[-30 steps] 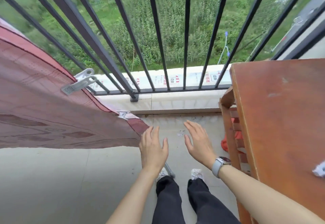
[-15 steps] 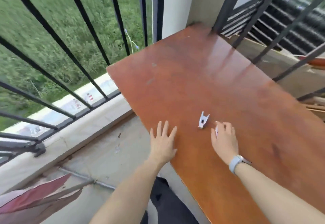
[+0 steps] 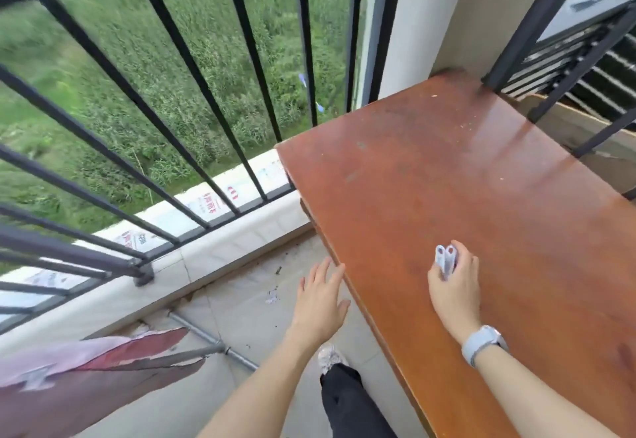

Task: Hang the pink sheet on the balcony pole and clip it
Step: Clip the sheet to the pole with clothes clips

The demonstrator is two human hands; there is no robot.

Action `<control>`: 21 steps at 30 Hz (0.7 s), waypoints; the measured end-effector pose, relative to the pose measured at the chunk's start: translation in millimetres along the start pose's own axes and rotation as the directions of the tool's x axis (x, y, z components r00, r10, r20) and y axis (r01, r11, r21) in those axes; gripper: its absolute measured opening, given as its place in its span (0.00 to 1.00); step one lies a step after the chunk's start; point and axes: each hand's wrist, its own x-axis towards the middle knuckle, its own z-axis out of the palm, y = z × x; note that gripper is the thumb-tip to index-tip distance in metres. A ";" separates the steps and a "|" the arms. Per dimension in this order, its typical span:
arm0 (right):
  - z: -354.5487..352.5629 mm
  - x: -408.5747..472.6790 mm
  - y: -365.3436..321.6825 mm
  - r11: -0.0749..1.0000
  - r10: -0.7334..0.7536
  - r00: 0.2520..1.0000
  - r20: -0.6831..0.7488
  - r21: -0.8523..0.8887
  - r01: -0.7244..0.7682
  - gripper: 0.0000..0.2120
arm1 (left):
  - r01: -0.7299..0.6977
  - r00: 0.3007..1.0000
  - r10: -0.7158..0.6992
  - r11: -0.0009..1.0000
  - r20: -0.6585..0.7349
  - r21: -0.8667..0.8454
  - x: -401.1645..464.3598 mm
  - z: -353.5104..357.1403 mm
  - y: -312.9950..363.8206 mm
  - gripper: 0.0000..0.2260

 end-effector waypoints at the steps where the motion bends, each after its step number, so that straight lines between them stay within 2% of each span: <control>1: 12.2 -7.3 -21.4 0.996 -0.088 0.995 0.049 0.032 0.086 0.22 | 0.046 0.997 -0.047 0.999 -0.068 -0.024 -12.5 -9.2 -15.8 0.26; 3: 42.3 -27.5 -69.9 0.965 -0.261 0.949 0.177 0.068 0.252 0.24 | 0.155 0.966 -0.167 0.985 -0.199 -0.078 -43.6 -29.5 -54.1 0.25; 5: 74.3 -60.5 -121.7 0.897 -0.438 0.843 0.312 0.099 0.430 0.25 | 0.272 0.902 -0.302 0.953 -0.309 -0.136 -84.6 -48.7 -95.6 0.24; 8: 116.3 -137.9 -190.0 0.729 -0.657 0.576 0.487 0.217 0.649 0.24 | 0.426 0.752 -0.489 0.872 -0.441 -0.241 -168.6 -66.6 -157.1 0.22; 10: 136.4 -203.9 -222.0 0.590 -0.756 0.337 0.561 0.359 0.724 0.21 | 0.489 0.641 -0.593 0.805 -0.488 -0.337 -234.6 -67.1 -193.8 0.20; 12: 151.4 -283.3 -245.2 0.448 -0.813 0.101 0.574 0.506 0.737 0.17 | 0.556 0.515 -0.695 0.716 -0.501 -0.422 -309.1 -59.6 -229.6 0.20; 14: 165.9 -368.3 -264.5 0.341 -0.831 -0.077 0.551 0.614 0.711 0.13 | 0.620 0.382 -0.782 0.612 -0.493 -0.491 -388.7 -46.9 -264.8 0.20; 18: 183.6 -538.9 -312.5 0.207 -0.813 -0.313 0.492 0.746 0.633 0.11 | 0.653 0.109 -0.863 0.437 -0.494 -0.619 -550.3 -24.5 -321.3 0.19; 21: 182.0 -652.3 -352.2 0.161 -0.770 -0.466 0.436 0.840 0.519 0.11 | 0.659 -0.086 -0.874 0.310 -0.479 -0.685 -652.1 -19.6 -346.8 0.19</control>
